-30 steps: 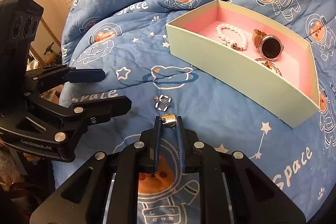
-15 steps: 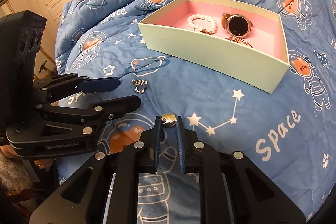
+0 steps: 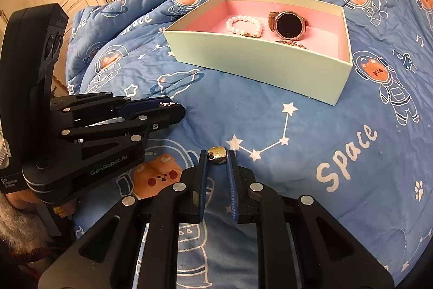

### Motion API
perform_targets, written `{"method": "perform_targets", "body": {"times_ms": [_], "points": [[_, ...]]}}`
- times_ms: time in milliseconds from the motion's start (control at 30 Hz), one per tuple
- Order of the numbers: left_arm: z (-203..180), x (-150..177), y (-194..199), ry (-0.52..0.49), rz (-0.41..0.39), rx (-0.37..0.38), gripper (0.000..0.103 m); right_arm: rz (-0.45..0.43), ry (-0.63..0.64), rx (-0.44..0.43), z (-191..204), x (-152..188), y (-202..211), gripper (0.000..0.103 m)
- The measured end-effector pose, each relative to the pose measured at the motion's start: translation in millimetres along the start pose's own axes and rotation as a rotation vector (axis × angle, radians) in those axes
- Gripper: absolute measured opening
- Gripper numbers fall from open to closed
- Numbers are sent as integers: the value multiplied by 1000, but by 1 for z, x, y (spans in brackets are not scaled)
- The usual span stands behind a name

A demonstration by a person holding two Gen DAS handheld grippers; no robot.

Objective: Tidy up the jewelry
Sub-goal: 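Grasp the keychain's gold heart with the right tool while the left tool grasps its silver buckle, then carry the keychain with both tools over the pink box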

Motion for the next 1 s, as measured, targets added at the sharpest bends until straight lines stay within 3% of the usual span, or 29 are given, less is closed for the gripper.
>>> {"method": "perform_targets", "body": {"times_ms": [433,667,1000], "points": [[2,16,14,94,-10,97,17,-10,-15,6,0,2,2,15],[3,18,20,112,-12,118,17,-16,-39,-35,0,-2,11,15],[4,-14,41,73,-58,117,17,-62,-26,-56,0,-24,33,15]]}}
Point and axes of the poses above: each gripper's, at about its wrist camera, not at the fingertips, and y roughly against the way its jaws point, z to its left, x to its underside, the point moved 9 cm from there along -y, roughly the way its jaws point, and after that the axes turned 11 degrees about z, right-handed, at the moved point
